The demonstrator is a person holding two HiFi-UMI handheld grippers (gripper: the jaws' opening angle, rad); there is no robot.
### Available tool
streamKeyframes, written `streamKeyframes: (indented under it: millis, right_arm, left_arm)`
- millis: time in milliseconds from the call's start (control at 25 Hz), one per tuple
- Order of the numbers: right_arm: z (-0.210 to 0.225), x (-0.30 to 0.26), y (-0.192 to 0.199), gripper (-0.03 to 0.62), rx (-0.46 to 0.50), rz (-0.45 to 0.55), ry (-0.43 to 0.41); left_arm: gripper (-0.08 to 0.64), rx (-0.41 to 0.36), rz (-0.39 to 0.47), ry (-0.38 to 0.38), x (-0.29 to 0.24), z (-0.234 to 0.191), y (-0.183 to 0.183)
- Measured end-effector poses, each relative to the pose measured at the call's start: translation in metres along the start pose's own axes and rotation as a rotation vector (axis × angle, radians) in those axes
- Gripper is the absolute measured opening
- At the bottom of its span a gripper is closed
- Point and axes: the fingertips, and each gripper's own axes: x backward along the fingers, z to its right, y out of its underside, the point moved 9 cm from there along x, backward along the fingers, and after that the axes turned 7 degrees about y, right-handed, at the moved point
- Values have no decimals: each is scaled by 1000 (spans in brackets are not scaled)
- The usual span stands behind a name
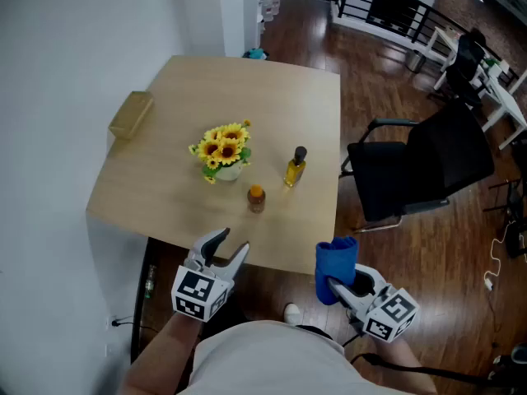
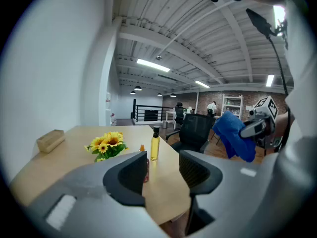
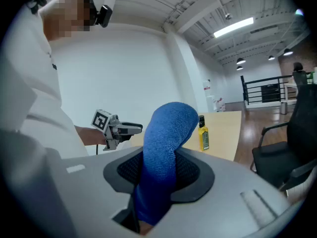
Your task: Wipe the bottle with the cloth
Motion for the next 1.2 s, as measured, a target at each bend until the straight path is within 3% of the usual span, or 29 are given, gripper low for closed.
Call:
streamKeyframes:
  millis: [200, 360, 520, 640, 760, 960, 1200]
  right_arm:
    - [-23, -61, -27, 146, -44, 53, 88]
    - [-39, -86, -31, 146, -84, 71, 158]
    - [-40, -82, -30, 146, -108, 31, 195]
    - [-25, -73, -32, 146, -101, 7, 209]
    - [-7, -64, -29, 146, -121, -9, 236]
    - [19, -63, -40, 146, -95, -7, 202]
    - [38, -102, -74, 146, 6, 53, 79]
  left_arm:
    - [229, -83, -68, 62, -48, -78, -2]
    - [244, -121, -132, 133, -98, -116, 8]
    - [244, -117, -185, 142, -145, -131, 24]
    - [250, -121, -178, 136, -169, -132, 27]
    - [167, -138, -180, 129, -179, -126, 26]
    - [161, -75, -136, 160, -161, -121, 0]
    - [161, -50, -13, 325, -117, -103, -75]
